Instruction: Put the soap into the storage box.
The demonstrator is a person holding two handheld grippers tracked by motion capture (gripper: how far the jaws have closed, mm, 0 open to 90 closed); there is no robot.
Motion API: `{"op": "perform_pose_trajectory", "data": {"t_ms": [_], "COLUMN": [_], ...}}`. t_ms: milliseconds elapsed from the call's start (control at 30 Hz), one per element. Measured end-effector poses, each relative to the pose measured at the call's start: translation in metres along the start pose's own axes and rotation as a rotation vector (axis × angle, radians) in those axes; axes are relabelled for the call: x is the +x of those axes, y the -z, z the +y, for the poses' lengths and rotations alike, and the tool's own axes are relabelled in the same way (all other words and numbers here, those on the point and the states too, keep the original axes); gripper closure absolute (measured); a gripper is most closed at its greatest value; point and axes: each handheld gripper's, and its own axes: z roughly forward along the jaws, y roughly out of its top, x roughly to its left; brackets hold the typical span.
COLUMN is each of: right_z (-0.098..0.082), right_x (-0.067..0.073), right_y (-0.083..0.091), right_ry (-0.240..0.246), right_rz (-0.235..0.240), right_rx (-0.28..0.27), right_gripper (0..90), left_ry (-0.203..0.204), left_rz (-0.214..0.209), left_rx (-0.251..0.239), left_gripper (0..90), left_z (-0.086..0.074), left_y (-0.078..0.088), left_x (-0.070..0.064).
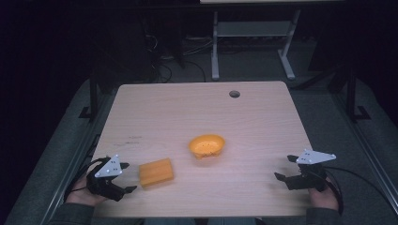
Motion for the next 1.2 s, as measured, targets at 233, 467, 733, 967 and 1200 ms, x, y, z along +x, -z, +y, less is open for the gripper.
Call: {"op": "perform_pose_trajectory", "data": {"t_ms": [233, 467, 733, 967, 1200], "right_z": [0.000, 0.000, 0.000, -0.001, -0.001], "right_x": [0.000, 0.000, 0.000, -0.001, 0.000], "right_y": [0.002, 0.003, 0.004, 0.004, 0.004], "right_ry": [0.003, 0.005, 0.007, 0.006, -0.001], "right_rz": [-0.004, -0.006, -0.005, 0.000, 0.006], "right_rx": [-0.008, -0.015, -0.018, -0.023, -0.025], "right_gripper": [13.7, 13.7, 13.7, 13.7, 13.7], "left_ry": [-0.017, -0.050, -0.079, -0.085, -0.106], "left_rz": [-0.015, -0.029, -0.057, -0.078, -0.099], "left_rx": [0.038, 0.059, 0.100, 0.120, 0.150], "left_gripper": [16.3, 16.3, 16.3, 16.3, 16.3], "left_z": [0.009, 0.020, 0.039, 0.048, 0.057], "left_y": [-0.003, -0.005, -0.010, -0.019, -0.025], "left_x": [0.003, 0.007, 0.012, 0.016, 0.019]}}
